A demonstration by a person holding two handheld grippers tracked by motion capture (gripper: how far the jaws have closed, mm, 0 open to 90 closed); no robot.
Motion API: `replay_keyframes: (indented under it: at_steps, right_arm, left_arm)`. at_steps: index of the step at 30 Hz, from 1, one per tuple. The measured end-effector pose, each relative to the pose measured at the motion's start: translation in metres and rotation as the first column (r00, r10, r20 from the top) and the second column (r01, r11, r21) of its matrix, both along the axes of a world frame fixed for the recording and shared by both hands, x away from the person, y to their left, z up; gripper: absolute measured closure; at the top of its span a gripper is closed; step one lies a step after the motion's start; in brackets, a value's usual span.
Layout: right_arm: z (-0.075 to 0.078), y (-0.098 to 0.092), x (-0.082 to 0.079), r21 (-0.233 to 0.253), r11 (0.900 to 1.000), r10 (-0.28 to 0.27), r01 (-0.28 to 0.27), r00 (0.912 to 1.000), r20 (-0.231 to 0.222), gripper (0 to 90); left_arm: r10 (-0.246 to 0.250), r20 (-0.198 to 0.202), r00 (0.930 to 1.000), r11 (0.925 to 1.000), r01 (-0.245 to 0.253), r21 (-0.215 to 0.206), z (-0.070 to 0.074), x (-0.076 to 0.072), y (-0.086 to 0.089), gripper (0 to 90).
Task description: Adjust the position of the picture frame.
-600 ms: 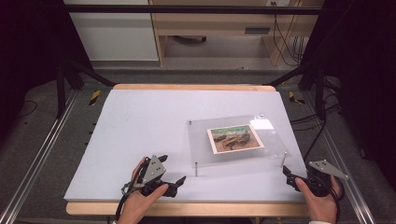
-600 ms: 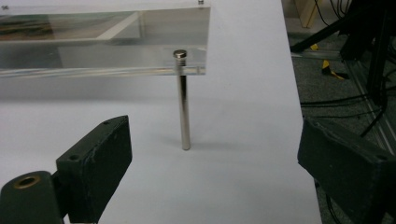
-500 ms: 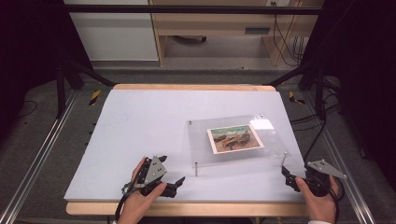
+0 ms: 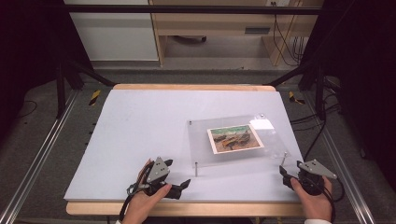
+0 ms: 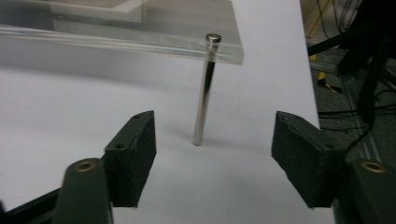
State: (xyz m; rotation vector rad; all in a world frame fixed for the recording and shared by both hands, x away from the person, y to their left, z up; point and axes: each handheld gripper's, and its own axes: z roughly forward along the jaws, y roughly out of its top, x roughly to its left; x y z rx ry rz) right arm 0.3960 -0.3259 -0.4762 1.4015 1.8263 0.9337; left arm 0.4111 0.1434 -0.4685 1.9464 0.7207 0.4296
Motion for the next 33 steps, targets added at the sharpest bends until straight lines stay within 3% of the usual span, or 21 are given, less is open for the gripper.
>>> replay_keyframes:
  at_steps: [3, 7, 13, 15, 21, 28, 30, 33]
  right_arm:
    - [-0.001, 0.001, 0.003, 0.036, 0.999, 0.02, -0.02, 0.9998, 0.001, 36.5]
    - [-0.002, 0.001, 0.01, 0.068, 0.998, -0.004, 0.004, 1.0, 0.006, 36.6]
    - [-0.003, 0.0, 0.022, 0.072, 0.997, 0.003, -0.003, 0.9999, 0.01, 41.0]
    - [-0.005, 0.0, 0.029, 0.095, 0.995, 0.022, -0.022, 0.9997, -0.004, 52.8]
    - [-0.006, -0.002, 0.039, 0.119, 0.992, 0.049, -0.048, 0.9988, -0.002, 70.4]
    - [-0.006, -0.005, 0.046, 0.191, 0.978, 0.082, -0.083, 0.9965, 0.017, 83.5]
    - [-0.004, -0.004, 0.045, 0.17, 0.982, 0.084, -0.085, 0.9964, 0.015, 84.1]
    - [-0.001, -0.005, 0.044, 0.202, 0.975, 0.091, -0.092, 0.9957, 0.014, 84.0]
  left_arm:
    - [-0.012, -0.006, 0.9999, 0.9999, 0.012, -0.009, 0.001, 0.0, -0.001, 4.6]
    - [-0.016, -0.011, 0.9998, 0.9998, 0.016, -0.014, 0.001, 0.0, -0.002, 5.1]
    - [-0.004, 0.002, 1.0, 0.9999, 0.004, -0.011, 0.002, -0.001, -0.004, 6.8]
    - [0.005, -0.001, 1.0, 0.9997, -0.005, -0.023, 0.003, -0.001, -0.005, 10.1]
    - [0.012, -0.003, 0.9999, 0.9986, -0.012, -0.052, 0.003, -0.004, -0.01, 18.2]
    - [0.007, -0.014, 0.9999, 0.9993, -0.007, -0.037, 0.001, -0.007, -0.019, 29.3]
    - [0.023, -0.015, 0.9996, 0.9994, -0.024, -0.025, 0.001, -0.006, -0.021, 34.5]
    - [0.052, -0.053, 0.9973, 0.9981, -0.054, -0.029, -0.001, -0.002, -0.023, 44.2]
